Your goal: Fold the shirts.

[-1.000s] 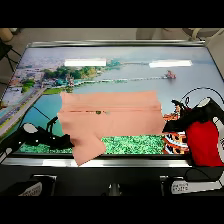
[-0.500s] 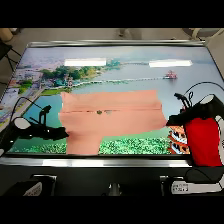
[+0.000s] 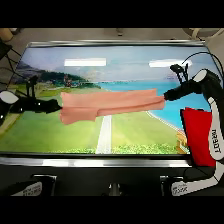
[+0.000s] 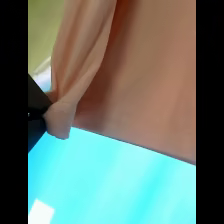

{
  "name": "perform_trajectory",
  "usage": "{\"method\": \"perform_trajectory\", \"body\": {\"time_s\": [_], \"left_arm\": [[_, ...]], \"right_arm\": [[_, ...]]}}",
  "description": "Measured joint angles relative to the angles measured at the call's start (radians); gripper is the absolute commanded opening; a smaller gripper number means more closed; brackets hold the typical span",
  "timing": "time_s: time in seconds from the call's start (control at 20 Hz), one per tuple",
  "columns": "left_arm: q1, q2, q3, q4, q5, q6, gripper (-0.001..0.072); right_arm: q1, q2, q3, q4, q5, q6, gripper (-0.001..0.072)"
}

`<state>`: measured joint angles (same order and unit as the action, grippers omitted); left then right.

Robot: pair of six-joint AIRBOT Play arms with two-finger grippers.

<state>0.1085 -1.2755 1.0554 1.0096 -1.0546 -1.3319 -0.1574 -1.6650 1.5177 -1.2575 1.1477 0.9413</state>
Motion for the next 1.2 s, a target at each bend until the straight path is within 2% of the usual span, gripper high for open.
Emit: {"method": "perform_trajectory", "body": {"time_s": [0.35, 0.4, 0.45, 0.5, 0.55, 0.85, 0.9, 1.0, 1.1, 1.15, 1.2], "left_arm": [[0.010, -0.392, 0.349, -0.012, -0.018, -0.004, 0.0027], [0.010, -0.427, 0.372, -0.018, -0.021, -0.010, 0.0050], [0.010, -0.455, 0.387, -0.023, -0.023, -0.020, 0.0244], [0.010, -0.475, 0.397, -0.023, -0.025, -0.034, 0.0474], [0.011, -0.488, 0.410, -0.025, -0.030, -0.048, 0.0577], [0.020, -0.459, 0.505, -0.046, -0.092, -0.064, 0.0546], [0.010, -0.444, 0.512, -0.054, -0.101, -0.054, 0.0542], [-0.019, -0.415, 0.521, -0.068, -0.105, -0.036, 0.0541], [-0.059, -0.400, 0.526, -0.076, -0.108, -0.028, 0.0539], [-0.080, -0.397, 0.527, -0.078, -0.108, -0.024, 0.0507], [-0.103, -0.396, 0.529, -0.082, -0.106, -0.021, 0.0407]], "right_arm": [[0.023, -0.180, 0.098, 0.040, -0.112, 0.051, 0.0027], [0.023, -0.199, 0.101, 0.052, -0.121, 0.054, 0.0184], [0.023, -0.215, 0.102, 0.066, -0.125, 0.055, 0.0489], [0.023, -0.226, 0.106, 0.089, -0.135, 0.057, 0.0603], [0.019, -0.232, 0.116, 0.119, -0.140, 0.056, 0.0628], [-0.072, -0.263, 0.177, 0.208, -0.057, 0.082, 0.0647], [-0.078, -0.280, 0.180, 0.222, -0.026, 0.090, 0.0645], [-0.077, -0.313, 0.183, 0.260, 0.049, 0.097, 0.0581], [-0.064, -0.335, 0.187, 0.306, 0.087, 0.100, 0.0455], [-0.053, -0.343, 0.187, 0.318, 0.104, 0.102, 0.0209], [-0.042, -0.350, 0.186, 0.320, 0.111, 0.105, 0.0014]]}}
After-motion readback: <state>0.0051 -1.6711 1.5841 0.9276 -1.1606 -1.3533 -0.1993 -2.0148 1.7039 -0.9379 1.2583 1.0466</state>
